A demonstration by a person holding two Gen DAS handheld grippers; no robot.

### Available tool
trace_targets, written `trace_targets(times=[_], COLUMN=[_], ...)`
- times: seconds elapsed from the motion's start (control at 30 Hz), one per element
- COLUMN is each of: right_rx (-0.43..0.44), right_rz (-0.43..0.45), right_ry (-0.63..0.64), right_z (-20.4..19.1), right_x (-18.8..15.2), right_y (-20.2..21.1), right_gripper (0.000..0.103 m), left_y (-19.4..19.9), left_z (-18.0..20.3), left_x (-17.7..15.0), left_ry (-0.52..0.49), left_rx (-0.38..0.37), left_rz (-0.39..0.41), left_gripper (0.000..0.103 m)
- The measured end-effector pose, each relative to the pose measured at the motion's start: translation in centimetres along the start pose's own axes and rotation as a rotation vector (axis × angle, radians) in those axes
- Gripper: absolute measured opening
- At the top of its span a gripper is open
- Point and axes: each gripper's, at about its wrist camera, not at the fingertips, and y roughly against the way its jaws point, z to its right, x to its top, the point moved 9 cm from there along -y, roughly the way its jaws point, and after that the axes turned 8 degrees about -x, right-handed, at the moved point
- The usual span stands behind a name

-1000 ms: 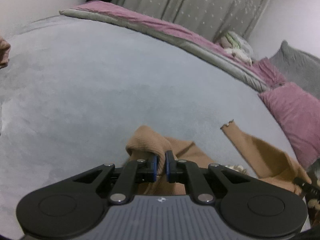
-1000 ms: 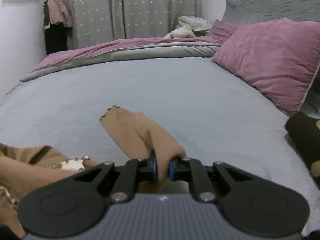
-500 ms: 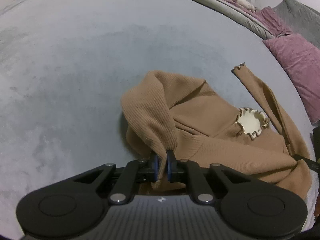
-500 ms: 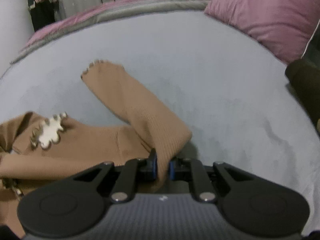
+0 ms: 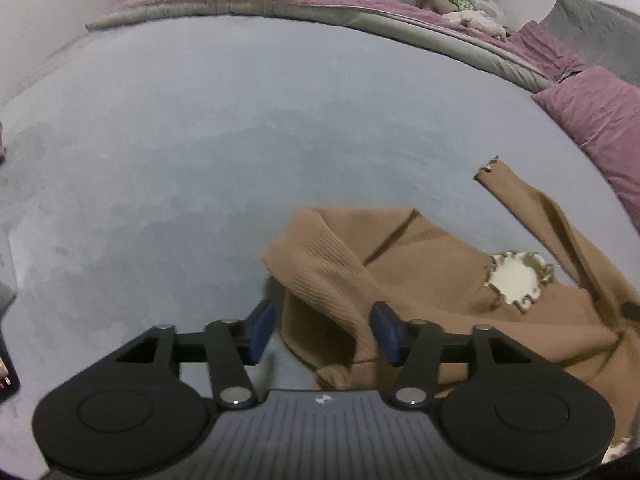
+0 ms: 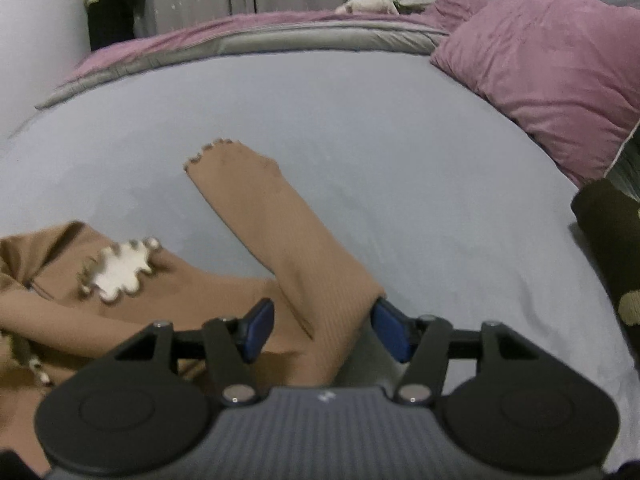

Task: Fold clothes

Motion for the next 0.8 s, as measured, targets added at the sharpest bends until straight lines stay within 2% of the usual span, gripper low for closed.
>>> trace_targets(times=[0.2, 0.27, 0.4, 0.57, 0.7, 0.8], right_rx=[0.042, 0.041, 0.021, 0.048, 0.104, 0.132], right_rz=[0.062, 0.083, 0.133, 0.237, 0.229, 0.192], right_ry=[0.037, 0.052, 0.077, 0.121, 0.159, 0.170], right_z=[-2.0, -2.8, -3.5, -5.2, -7.5, -8.9], right_x=[1.4, 2.0, 2.9, 4.4, 4.7, 4.8], right_y=[1.3, 1.6, 2.3, 3.7, 3.2, 1.8], right_gripper=[0.061, 0.070, 0.071, 0.073, 0.073, 0.073], left_y=[-0.7, -0.9, -1.3, -3.0, -4.0, -4.9], left_z=[0.0, 0.2, 0.6, 0.4, 0.1, -0.1], left_x=[0.9, 1.4, 2.5, 3.6, 3.8, 4.0], left_ry=[0.009, 0.008, -0.005, -0.009, -0.021, -0.013], left_rx=[0.011, 0.007, 0.001, -0.003, -0.003, -0.009], left_rz=[0.022, 0.039, 0.076, 0.100, 0.108, 0.096], left_gripper=[0.062, 0.064, 0.068, 0.069, 0.069, 0.068])
